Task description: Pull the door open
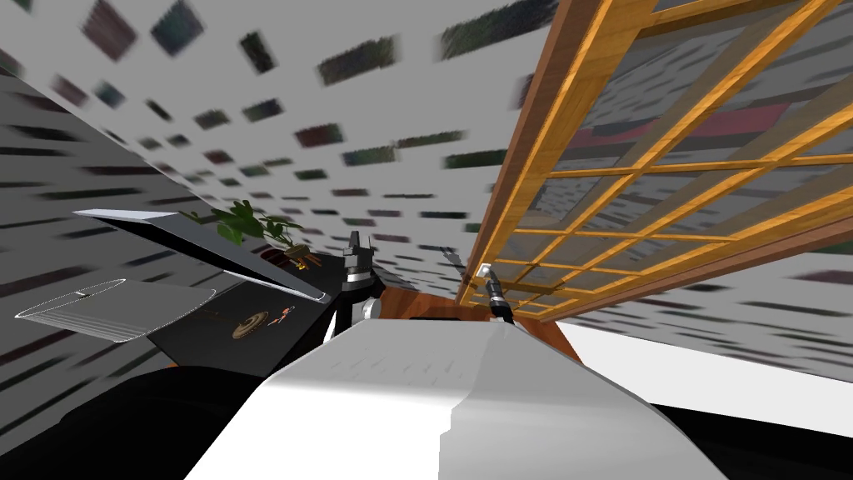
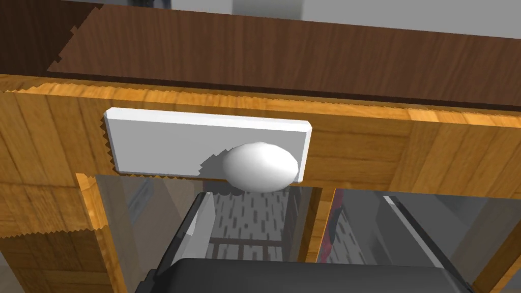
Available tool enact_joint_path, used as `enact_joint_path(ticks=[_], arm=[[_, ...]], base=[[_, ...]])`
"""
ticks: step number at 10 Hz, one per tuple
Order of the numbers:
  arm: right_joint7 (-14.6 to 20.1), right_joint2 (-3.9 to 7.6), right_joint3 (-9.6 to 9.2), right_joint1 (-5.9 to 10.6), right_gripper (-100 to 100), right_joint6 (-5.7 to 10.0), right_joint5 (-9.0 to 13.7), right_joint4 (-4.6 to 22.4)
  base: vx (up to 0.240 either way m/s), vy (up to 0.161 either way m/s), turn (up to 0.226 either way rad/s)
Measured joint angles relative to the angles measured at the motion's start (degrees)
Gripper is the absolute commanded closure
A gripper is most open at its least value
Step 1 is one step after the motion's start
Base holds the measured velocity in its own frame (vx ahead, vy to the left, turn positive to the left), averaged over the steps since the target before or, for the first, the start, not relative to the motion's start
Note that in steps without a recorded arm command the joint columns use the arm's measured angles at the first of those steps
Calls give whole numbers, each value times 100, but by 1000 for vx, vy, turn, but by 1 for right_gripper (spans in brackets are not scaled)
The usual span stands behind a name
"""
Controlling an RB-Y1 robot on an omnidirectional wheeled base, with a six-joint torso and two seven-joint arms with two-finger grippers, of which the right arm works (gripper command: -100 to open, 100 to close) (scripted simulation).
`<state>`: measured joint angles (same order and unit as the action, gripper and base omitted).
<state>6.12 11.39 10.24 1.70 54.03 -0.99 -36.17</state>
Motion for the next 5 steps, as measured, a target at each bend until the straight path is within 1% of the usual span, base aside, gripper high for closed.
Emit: enact_joint_path(ticks=[1, 3, 5], arm=[[165, -9, -35, 25, -100, -6, 113, 21], [452, -22, -80, 47, -100, -19, 254, 30], [711, -34, -122, 58, -100, -36, 384, 25]], base=[[-45, -16, 31], [-45, -25, 46], [-57, -23, 92]])
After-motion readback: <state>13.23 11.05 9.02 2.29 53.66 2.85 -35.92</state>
